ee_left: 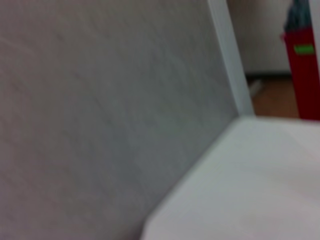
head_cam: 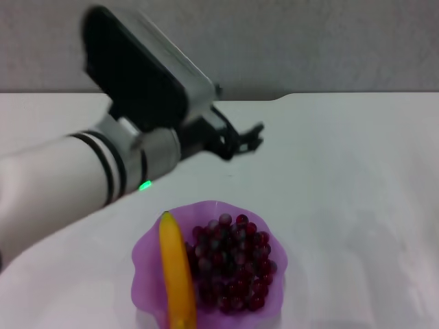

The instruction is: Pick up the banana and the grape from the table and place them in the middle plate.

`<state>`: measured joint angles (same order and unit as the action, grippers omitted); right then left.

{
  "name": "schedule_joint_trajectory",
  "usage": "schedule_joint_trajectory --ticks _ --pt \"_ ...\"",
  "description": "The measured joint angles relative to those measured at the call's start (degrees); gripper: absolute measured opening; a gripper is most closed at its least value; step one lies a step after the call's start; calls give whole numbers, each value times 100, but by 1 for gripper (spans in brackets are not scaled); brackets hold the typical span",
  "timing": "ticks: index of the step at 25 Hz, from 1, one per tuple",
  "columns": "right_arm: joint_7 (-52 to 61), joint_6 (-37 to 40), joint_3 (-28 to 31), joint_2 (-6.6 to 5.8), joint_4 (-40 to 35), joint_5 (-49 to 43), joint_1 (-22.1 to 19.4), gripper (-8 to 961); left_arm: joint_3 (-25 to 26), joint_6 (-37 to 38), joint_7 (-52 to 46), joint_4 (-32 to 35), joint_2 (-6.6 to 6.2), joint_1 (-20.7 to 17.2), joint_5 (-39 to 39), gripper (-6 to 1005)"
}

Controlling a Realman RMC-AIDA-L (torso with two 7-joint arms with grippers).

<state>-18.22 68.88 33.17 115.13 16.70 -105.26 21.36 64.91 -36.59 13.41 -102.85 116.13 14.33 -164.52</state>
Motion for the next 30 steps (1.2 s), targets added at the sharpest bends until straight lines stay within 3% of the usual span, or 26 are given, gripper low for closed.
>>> schedule_joint_trajectory --ticks 9,12,22,28,30 --pt "974 5 6 0 -340 -3 0 32 -63 2817 395 -125 -15 -1299 8 785" --pt "1007 9 14 0 -350 38 0 32 -96 3487 462 38 -16 -1506 9 711" --pt "1052 113 14 0 -365 219 0 32 -88 5846 284 1350 -22 -1515 8 286" --pt "1167 222 12 0 -417 218 0 32 -69 7627 -270 2562 -79 -1278 7 93" --pt "1169 224 10 0 -423 216 0 32 -13 8193 -610 3083 -101 -1113 8 94"
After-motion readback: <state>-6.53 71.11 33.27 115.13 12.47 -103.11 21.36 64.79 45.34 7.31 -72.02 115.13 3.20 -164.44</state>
